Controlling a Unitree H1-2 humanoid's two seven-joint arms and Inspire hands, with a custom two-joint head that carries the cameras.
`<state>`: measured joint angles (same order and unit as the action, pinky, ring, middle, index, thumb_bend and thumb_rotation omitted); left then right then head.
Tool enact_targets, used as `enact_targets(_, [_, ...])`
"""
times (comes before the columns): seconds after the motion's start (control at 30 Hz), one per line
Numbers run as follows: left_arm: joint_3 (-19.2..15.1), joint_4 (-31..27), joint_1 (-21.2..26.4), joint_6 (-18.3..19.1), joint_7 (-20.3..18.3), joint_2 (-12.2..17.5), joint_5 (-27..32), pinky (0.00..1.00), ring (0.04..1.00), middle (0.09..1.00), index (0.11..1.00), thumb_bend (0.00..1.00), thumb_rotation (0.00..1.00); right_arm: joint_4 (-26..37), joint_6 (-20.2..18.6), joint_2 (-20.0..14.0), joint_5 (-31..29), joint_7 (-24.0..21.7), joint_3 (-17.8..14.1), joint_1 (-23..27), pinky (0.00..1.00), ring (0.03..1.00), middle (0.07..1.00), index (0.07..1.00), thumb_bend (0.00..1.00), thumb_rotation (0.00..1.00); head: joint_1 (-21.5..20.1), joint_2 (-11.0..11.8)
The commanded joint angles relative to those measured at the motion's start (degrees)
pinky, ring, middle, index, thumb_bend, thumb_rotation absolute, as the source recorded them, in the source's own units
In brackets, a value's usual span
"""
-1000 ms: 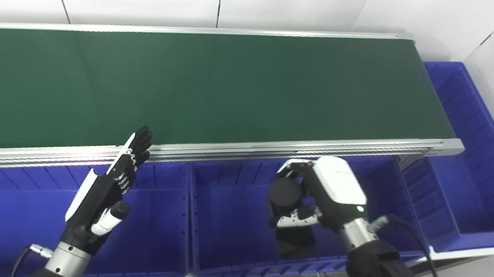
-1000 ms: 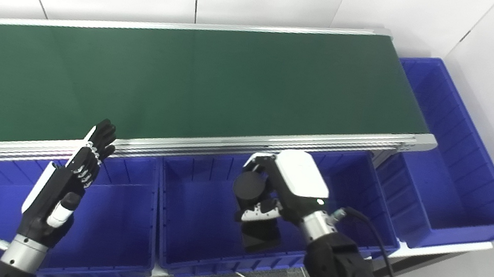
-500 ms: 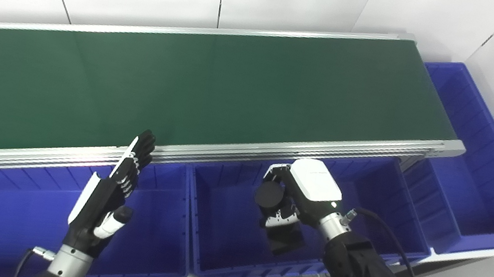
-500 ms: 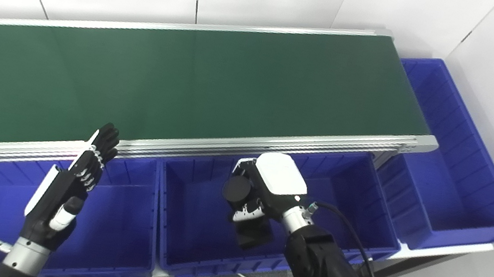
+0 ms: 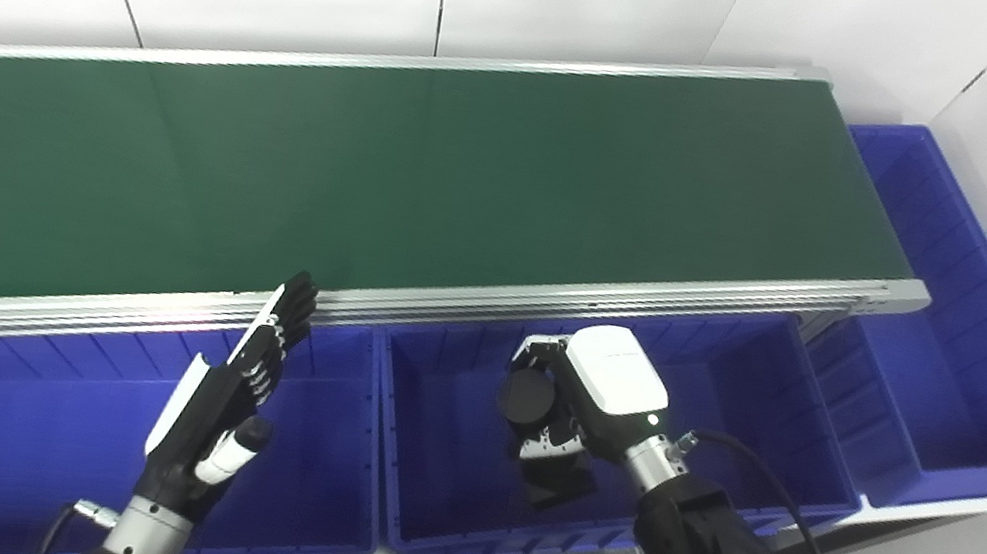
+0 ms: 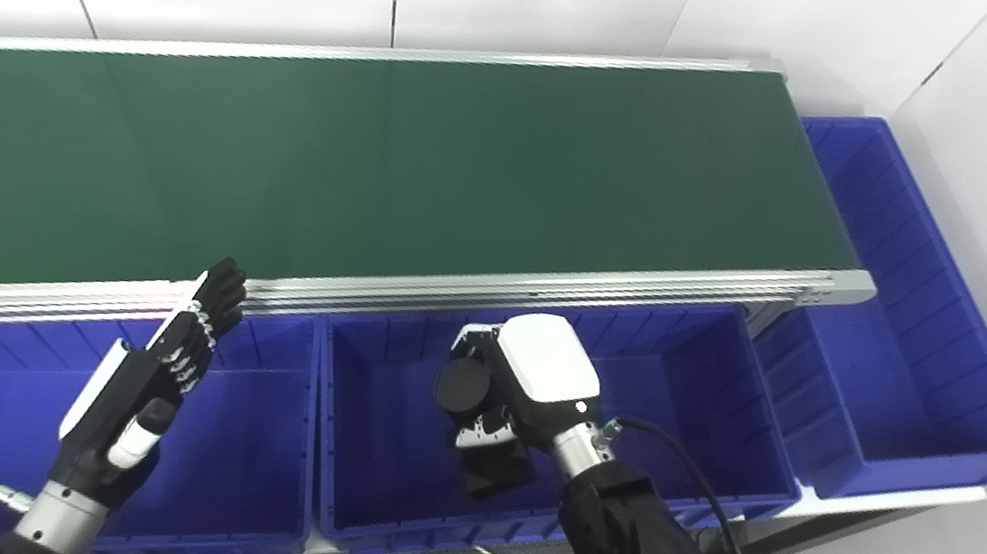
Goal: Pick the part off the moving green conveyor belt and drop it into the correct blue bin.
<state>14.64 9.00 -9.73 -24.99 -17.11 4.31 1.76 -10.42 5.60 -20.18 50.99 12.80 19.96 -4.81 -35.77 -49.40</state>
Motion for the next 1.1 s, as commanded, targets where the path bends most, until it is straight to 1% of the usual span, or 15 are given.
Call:
enact_targets(0.0, [-0.11, -1.08, 0.26, -1.94, -0.89, -0.41, 0.31, 1.0, 1.0, 1.0, 1.0, 0.94, 0.89, 1.7, 1.31, -0.75, 0.07, 0.9, 0.0, 0.91, 0.3, 0.382, 0.447, 0.529, 0.52, 0.01, 0.01, -0.06])
enact_targets(0.03, [-0.12, -1.09, 0.27, -1.94, -0.91, -0.44, 0.27, 1.0, 1.0, 1.0, 1.0, 0.94, 0.89, 1.91, 1.45, -0.98, -0.15, 0.29, 0.1, 0.92, 0.35, 0.426, 0.459, 0.524, 0.52, 0.01, 0.01, -0.06])
enact_targets(0.07, [-0.11, -1.13, 0.24, -1.94, -0.9, -0.44, 0.2, 1.0, 1.0, 1.0, 1.0, 0.93, 0.89, 2.2, 1.45, -1.2, -0.4, -0.51, 0.2, 0.89, 0.43, 0.499, 0.539, 0.507, 0.52, 0.1, 0.21, -0.04])
enact_targets(0.13, [-0.06, -1.21, 0.13, -1.94, -0.67, -0.44, -0.1, 1.0, 1.0, 1.0, 1.0, 0.93, 0.9, 2.9, 1.23, -1.56, -0.79, -2.0, 0.32, 0.79, 0.53, 0.611, 0.655, 0.642, 0.86, 0.34, 0.3, -0.04])
enact_targets(0.17, [-0.04, -1.23, 0.1, -1.94, -0.64, -0.45, -0.15, 1.0, 1.0, 1.0, 1.0, 0.93, 0.9, 3.18, 1.12, -1.62, -0.9, -2.41, 0.31, 0.73, 0.56, 0.647, 0.692, 0.675, 0.92, 0.39, 0.3, -0.04])
enact_targets(0.23, [-0.04, -1.15, 0.07, -1.94, -0.62, -0.44, -0.2, 1.0, 1.0, 1.0, 1.0, 0.93, 0.9, 3.42, 1.09, -1.65, -1.19, -2.92, 0.16, 0.65, 0.58, 0.672, 0.717, 0.696, 0.96, 0.42, 0.45, 0.04])
enact_targets(0.4, [-0.09, -0.91, 0.04, -1.94, -0.62, -0.42, -0.21, 1.0, 1.0, 1.0, 1.0, 0.93, 0.89, 3.22, 1.65, -1.84, -2.52, -3.48, -0.05, 0.64, 0.64, 0.72, 0.776, 0.744, 1.0, 0.5, 0.45, 0.04])
enact_targets(0.63, [-0.04, -0.87, 0.02, -1.94, -0.41, -0.53, -0.44, 1.0, 1.0, 1.0, 1.0, 0.94, 0.89, 3.25, 1.97, -2.02, -2.88, -2.98, -0.04, 0.51, 0.65, 0.717, 0.78, 0.751, 1.0, 0.54, 1.14, 0.39])
enact_targets(0.73, [-0.05, -0.86, 0.05, -1.94, -0.22, -0.58, -0.71, 1.0, 1.0, 1.0, 1.0, 0.94, 0.89, 5.14, 1.97, -2.08, -3.46, -3.33, -0.37, -0.13, 0.65, 0.713, 0.78, 0.748, 1.0, 0.63, 1.14, 0.39])
enact_targets(0.83, [-0.03, -0.59, -0.06, -1.93, -0.15, -0.36, -1.03, 1.0, 1.0, 1.0, 1.0, 0.93, 0.9, 10.54, 2.03, -1.35, -6.36, -3.98, -1.6, -2.23, 0.66, 0.729, 0.79, 0.754, 1.0, 0.65, 3.31, 0.68])
enact_targets(0.93, [0.12, -0.49, -0.2, -1.93, -0.02, -0.11, -1.51, 1.0, 1.0, 1.0, 1.0, 0.93, 0.91, 16.33, 2.44, 0.13, -10.13, -4.07, -2.97, -4.87, 0.71, 0.778, 0.809, 0.765, 0.99, 0.74, 4.21, 0.75])
enact_targets(0.97, [0.22, -0.38, -0.22, -1.93, 0.06, -0.04, -1.68, 1.0, 1.0, 1.0, 1.0, 0.92, 0.91, 18.21, 3.07, 1.08, -12.29, -3.92, -3.34, -6.0, 0.74, 0.794, 0.815, 0.768, 0.99, 0.76, 7.08, 0.55])
enact_targets(1.0, [0.3, -0.31, -0.23, -1.94, 0.12, 0.01, -1.8, 0.99, 1.0, 1.0, 1.0, 0.91, 0.91, 19.47, 3.52, 1.79, -13.77, -3.92, -3.66, -6.79, 0.79, 0.828, 0.835, 0.785, 0.97, 0.82, 7.08, 0.55])
enact_targets(1.03, [0.47, -0.18, -0.23, -1.94, 0.16, 0.04, -1.96, 1.0, 1.0, 1.0, 1.0, 0.91, 0.92, 21.64, 4.07, 3.43, -17.43, -4.15, -3.77, -8.23, 0.83, 0.864, 0.864, 0.812, 0.97, 0.87, 9.91, 0.57])
enact_targets(1.07, [0.65, -0.09, -0.25, -1.93, 0.12, 0.06, -2.04, 1.0, 1.0, 1.0, 1.0, 0.91, 0.92, 23.13, 5.48, 5.04, -21.32, -4.17, -3.74, -9.44, 0.84, 0.875, 0.874, 0.821, 0.97, 0.89, 9.91, 0.57])
